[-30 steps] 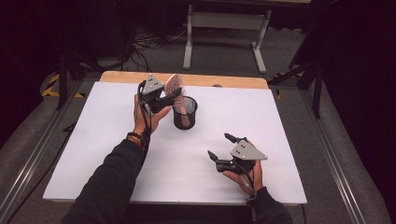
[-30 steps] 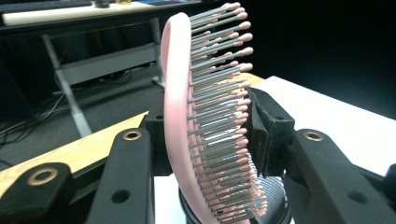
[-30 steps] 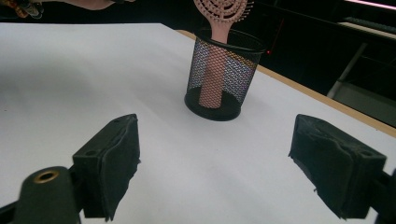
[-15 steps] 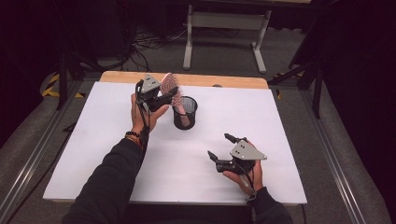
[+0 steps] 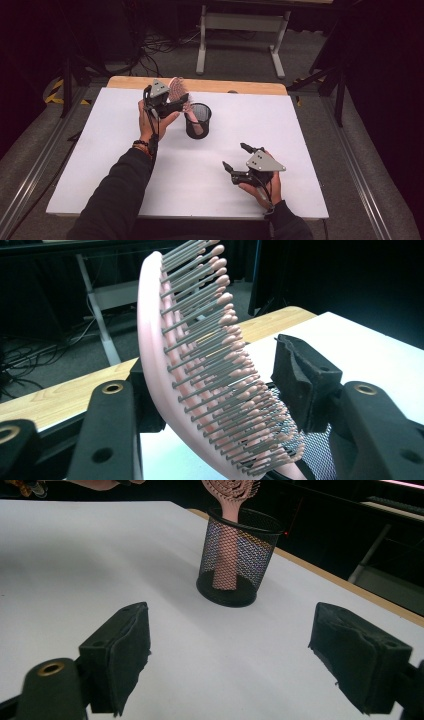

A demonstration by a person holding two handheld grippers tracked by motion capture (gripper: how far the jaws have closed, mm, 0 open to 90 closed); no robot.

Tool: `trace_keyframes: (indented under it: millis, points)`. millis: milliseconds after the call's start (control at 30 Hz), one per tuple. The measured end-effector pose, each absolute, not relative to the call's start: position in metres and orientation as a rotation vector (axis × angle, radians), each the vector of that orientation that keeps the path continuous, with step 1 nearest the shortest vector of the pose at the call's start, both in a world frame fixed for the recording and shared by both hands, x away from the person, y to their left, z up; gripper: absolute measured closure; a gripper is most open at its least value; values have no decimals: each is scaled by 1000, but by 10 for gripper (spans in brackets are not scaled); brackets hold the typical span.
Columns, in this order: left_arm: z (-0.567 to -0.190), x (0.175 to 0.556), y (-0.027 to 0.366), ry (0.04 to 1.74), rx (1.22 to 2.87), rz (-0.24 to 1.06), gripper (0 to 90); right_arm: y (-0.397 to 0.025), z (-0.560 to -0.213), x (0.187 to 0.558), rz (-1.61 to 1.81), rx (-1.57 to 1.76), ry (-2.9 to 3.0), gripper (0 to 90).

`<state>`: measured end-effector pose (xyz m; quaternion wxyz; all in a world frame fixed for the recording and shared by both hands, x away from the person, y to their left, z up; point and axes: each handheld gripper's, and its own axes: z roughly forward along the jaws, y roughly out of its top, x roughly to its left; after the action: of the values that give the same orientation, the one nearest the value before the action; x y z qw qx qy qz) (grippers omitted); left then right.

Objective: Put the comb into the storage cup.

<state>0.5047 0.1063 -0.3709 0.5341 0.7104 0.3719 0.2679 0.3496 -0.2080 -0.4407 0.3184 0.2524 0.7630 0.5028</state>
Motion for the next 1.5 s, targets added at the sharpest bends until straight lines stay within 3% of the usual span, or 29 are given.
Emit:
trace_keyframes:
  millis: [700,1133,1500]
  points:
    - [-371,506,112,908,1689,629,378,-208,-441,349,1320,653,2009,169]
    - [-368,504,114,885,1682,634,272,-207,-441,349,1319,643,2013,167]
    - [-365,502,116,867,1674,640,256,-207,-440,349,1322,641,2012,166]
